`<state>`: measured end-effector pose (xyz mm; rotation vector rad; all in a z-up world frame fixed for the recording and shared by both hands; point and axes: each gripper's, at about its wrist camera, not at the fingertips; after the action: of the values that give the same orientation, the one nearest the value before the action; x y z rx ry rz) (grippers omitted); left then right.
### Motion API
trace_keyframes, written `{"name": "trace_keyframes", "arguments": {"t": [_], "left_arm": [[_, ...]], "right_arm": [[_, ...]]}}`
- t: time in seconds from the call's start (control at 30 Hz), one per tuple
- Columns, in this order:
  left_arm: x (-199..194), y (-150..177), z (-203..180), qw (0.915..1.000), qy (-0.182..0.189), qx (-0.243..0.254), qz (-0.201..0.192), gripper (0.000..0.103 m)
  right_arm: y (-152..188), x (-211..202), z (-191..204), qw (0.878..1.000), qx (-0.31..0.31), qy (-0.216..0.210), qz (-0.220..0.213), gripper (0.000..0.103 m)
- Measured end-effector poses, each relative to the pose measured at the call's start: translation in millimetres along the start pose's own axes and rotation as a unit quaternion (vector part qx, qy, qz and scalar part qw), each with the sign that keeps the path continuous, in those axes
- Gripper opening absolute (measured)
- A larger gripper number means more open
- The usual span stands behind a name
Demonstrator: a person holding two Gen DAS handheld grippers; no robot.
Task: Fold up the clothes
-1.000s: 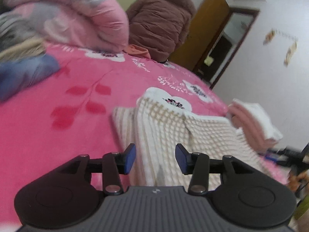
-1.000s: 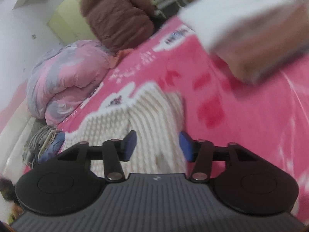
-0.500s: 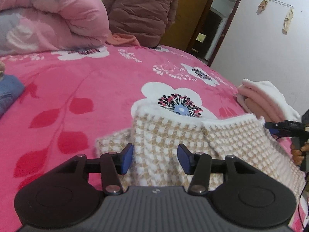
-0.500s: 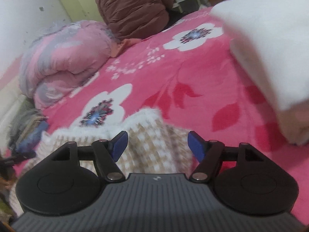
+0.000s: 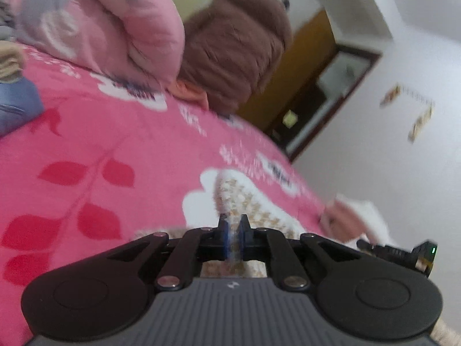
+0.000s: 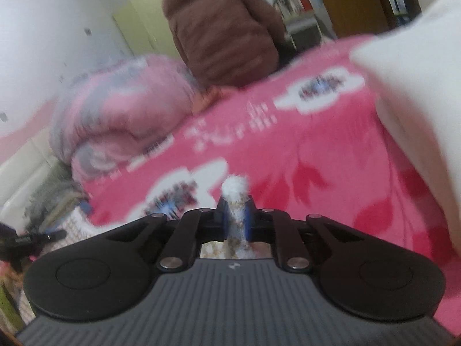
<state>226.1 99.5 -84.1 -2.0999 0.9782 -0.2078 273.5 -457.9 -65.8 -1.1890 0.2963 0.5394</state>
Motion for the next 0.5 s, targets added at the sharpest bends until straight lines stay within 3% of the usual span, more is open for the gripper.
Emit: {"name": "trace_keyframes", "arguments": {"t": [0.1,0.23,0.3,0.33,0.43,0.5], "left_arm": [[0.5,6.5,5.0,0.9998,-0.019,0.002,0.004,0.007],[0.6,10.8,18.9,0.9992,-0.027,-0.030,-0.005,0.007],[-5.9,7.1,11.6,0.9995,-0.024,-0.007,-0.018,0.008],[-7.9,6.2,8.9,0.9995,-0.023,0.004,-0.019,0.008],[-1.2,9.9,15.4,0.9992,-0.040,0.002,-0.003,0.008],[8.4,17.4,28.1,0.9981,-0.059,-0.015,0.014,0.008]], "right_arm": [[-4.8,7.3,2.8,1.000,-0.005,-0.007,-0.002,0.009],[5.1,32.1,-1.7,1.000,0.004,0.006,0.028,0.009],[9.4,40.5,-3.6,0.999,0.013,0.008,0.037,0.009],[6.4,34.3,-0.2,1.000,0.009,-0.001,0.021,0.009],[-2.1,29.8,4.9,1.000,-0.007,-0.012,0.004,0.009],[5.8,47.4,2.0,0.999,-0.017,0.010,0.036,0.010]]}}
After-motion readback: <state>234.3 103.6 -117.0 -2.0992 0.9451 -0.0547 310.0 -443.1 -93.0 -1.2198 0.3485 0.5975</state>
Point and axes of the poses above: each gripper's, at about its wrist camera, not at the fingertips, and x roughly the way its jaws point, z to its left, y to its underside, and after that the axes turned 14 degrees about y, right-handed
